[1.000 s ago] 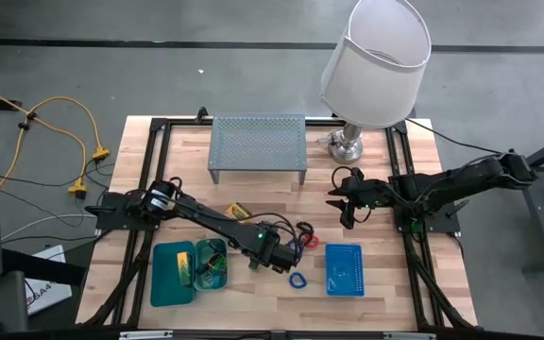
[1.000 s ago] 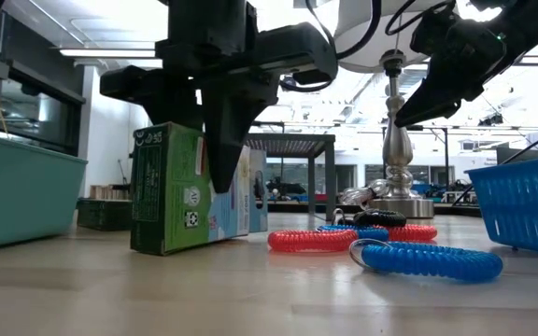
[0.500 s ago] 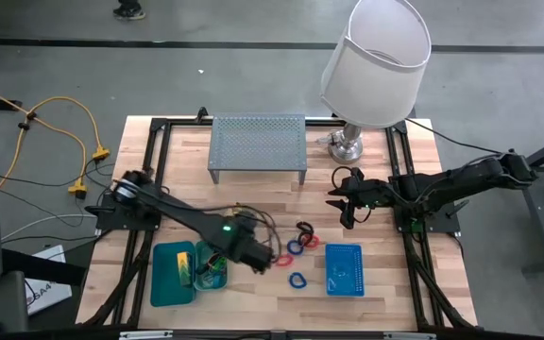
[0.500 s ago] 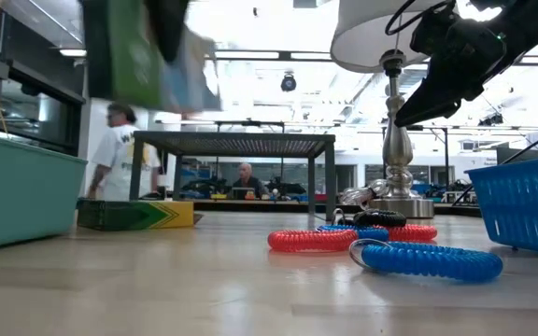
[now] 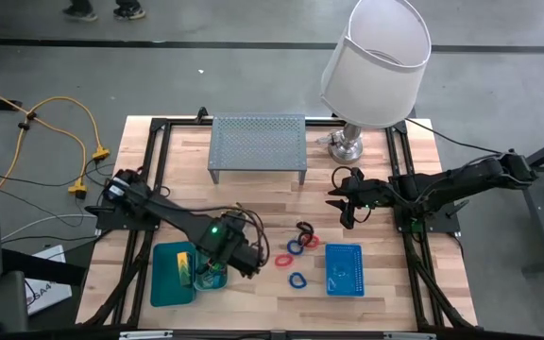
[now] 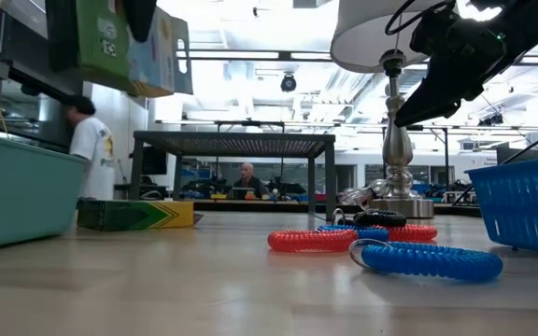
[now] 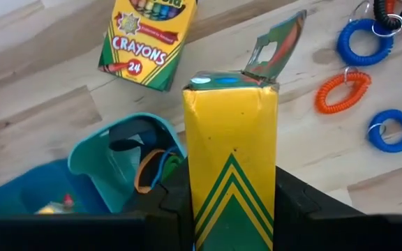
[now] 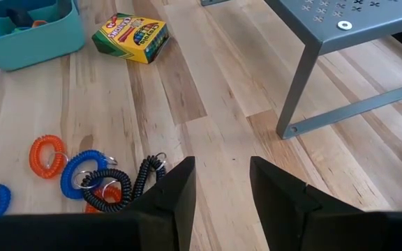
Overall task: Pick & Place Office Desk Supplies
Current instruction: Put the bottom box of crayons into the light blue bin
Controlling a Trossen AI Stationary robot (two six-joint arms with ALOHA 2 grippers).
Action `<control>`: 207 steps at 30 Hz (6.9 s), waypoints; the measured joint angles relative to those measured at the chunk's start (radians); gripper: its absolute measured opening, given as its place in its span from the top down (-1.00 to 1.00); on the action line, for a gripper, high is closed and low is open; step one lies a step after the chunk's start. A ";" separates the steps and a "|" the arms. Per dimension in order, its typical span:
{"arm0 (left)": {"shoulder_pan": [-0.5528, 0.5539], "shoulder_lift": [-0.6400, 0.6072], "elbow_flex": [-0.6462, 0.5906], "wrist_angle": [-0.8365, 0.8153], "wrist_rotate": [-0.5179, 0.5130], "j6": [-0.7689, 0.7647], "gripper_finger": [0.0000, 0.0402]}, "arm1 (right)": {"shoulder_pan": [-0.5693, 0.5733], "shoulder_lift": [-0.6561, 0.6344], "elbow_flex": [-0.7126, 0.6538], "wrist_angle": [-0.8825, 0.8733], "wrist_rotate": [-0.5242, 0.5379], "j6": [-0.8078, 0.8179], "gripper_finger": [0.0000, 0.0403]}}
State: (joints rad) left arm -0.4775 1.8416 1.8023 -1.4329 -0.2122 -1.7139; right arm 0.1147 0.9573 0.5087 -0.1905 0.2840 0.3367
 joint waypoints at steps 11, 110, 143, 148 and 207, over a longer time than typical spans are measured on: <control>-0.154 -0.020 0.000 -0.122 0.008 -0.339 0.46 | 0.000 0.000 0.000 0.000 0.000 0.000 0.38; -0.439 -0.288 -0.742 0.309 0.156 -0.926 0.45 | 0.000 0.000 -0.001 0.000 0.000 0.000 0.38; -0.464 -0.352 -0.742 0.284 0.104 -0.904 0.33 | 0.000 0.000 -0.001 0.000 0.000 0.000 0.38; -0.470 -0.373 -0.742 0.266 0.102 -0.901 0.33 | 0.000 0.000 -0.001 0.000 0.000 0.000 0.38; -0.482 -0.371 -0.789 0.356 0.079 -0.830 0.33 | 0.000 0.000 0.000 0.000 0.000 0.000 0.38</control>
State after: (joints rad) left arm -0.9596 1.4704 1.0134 -1.0766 -0.1329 -2.5434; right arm 0.1150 0.9573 0.5091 -0.1905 0.2839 0.3367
